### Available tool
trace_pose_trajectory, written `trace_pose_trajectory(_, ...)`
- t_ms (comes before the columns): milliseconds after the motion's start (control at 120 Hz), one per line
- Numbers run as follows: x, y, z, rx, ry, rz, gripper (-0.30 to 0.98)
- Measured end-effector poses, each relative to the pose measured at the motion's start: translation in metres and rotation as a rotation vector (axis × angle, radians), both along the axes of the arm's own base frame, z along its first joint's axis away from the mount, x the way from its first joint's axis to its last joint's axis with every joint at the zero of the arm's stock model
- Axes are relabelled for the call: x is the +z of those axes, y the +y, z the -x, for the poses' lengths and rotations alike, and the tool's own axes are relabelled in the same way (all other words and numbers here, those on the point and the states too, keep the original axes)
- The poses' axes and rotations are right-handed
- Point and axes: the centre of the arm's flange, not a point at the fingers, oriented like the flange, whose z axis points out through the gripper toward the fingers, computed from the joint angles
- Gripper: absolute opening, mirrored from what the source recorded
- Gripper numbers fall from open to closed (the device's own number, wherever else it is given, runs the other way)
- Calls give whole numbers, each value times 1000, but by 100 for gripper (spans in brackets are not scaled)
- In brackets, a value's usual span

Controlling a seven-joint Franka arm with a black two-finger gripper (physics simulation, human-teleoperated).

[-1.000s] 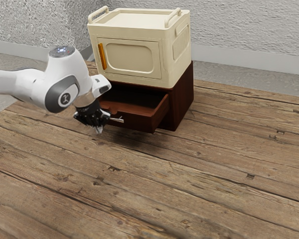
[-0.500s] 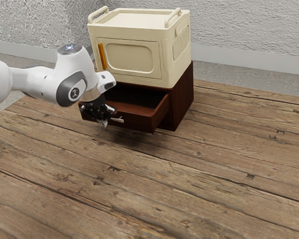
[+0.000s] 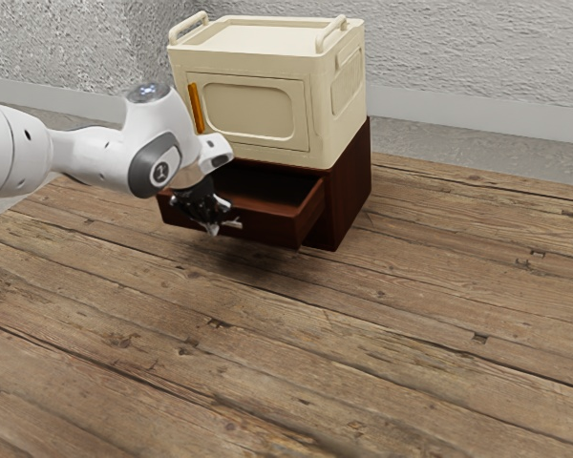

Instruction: Push the drawer handle with one arm to close the drawer

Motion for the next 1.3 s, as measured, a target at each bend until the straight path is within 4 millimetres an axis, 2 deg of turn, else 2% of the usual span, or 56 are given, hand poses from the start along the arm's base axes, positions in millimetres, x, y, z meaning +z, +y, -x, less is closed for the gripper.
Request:
trace_pose_trajectory(458,-4,13,-37,-58,-34,-6,-10)
trace_pose_trajectory(667,0,11,-54,-93,-59,-6,-10)
trace_pose_trajectory(1300,2,23,-103,-139,-137,-14,-10)
